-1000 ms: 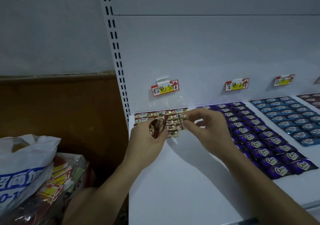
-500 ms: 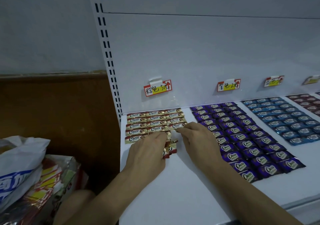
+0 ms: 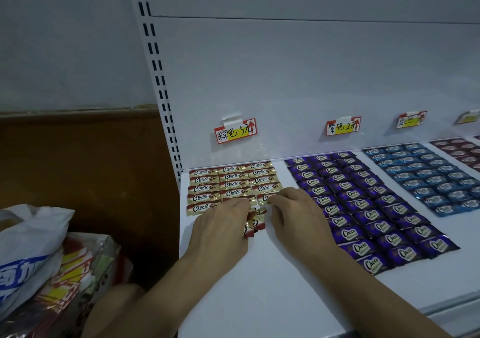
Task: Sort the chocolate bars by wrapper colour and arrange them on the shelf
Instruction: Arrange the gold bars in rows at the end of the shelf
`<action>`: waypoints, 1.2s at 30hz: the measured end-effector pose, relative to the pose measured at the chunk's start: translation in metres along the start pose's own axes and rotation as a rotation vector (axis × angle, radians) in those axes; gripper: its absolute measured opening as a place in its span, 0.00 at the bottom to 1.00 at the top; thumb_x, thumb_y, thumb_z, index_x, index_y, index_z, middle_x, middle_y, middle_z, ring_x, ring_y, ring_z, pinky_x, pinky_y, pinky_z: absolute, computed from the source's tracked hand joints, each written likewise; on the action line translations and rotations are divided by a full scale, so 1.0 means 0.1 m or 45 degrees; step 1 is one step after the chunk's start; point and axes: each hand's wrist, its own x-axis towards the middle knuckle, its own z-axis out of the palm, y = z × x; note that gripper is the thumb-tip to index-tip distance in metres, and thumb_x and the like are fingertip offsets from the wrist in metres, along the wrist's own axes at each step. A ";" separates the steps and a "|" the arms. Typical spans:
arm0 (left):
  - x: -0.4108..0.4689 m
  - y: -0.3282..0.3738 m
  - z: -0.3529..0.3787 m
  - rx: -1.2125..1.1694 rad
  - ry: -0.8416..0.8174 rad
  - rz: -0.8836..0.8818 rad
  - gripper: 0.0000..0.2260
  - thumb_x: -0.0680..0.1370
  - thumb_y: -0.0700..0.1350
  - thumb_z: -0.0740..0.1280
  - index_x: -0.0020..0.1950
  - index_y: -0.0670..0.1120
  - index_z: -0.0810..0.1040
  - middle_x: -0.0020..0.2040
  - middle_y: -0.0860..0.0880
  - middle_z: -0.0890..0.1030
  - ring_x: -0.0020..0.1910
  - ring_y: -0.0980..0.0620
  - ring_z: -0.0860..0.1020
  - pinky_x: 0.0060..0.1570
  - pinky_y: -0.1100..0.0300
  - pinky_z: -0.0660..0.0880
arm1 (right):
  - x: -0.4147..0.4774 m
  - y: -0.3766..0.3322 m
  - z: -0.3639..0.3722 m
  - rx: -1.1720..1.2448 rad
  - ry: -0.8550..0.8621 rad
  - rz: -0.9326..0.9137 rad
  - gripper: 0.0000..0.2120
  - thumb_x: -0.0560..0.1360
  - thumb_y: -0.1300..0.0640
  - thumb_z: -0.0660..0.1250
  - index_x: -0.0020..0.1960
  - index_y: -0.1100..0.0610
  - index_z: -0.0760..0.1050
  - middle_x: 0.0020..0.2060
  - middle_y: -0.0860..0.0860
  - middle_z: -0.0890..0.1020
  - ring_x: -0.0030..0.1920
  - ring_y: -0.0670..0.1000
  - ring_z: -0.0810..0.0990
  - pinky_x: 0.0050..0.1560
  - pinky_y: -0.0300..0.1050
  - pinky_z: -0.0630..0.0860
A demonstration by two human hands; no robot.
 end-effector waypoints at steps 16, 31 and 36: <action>0.04 -0.12 0.11 -0.283 0.144 0.017 0.16 0.77 0.47 0.72 0.64 0.51 0.76 0.60 0.54 0.74 0.56 0.55 0.75 0.52 0.63 0.75 | 0.04 -0.02 -0.13 0.252 0.056 -0.043 0.12 0.72 0.61 0.70 0.55 0.55 0.83 0.50 0.49 0.82 0.52 0.51 0.79 0.51 0.44 0.77; -0.02 -0.15 -0.08 -1.688 0.055 -0.367 0.08 0.78 0.40 0.73 0.56 0.43 0.79 0.39 0.41 0.86 0.29 0.46 0.82 0.21 0.62 0.70 | 0.16 -0.22 -0.32 1.587 -0.284 0.306 0.08 0.75 0.71 0.70 0.53 0.67 0.80 0.35 0.58 0.83 0.34 0.51 0.81 0.36 0.42 0.77; 0.00 -0.18 -0.07 -1.869 0.062 -0.538 0.09 0.79 0.41 0.71 0.59 0.45 0.78 0.41 0.41 0.86 0.31 0.45 0.83 0.26 0.60 0.70 | 0.15 -0.21 -0.34 1.671 -0.226 0.443 0.09 0.76 0.73 0.68 0.51 0.63 0.82 0.37 0.59 0.82 0.33 0.53 0.81 0.36 0.44 0.79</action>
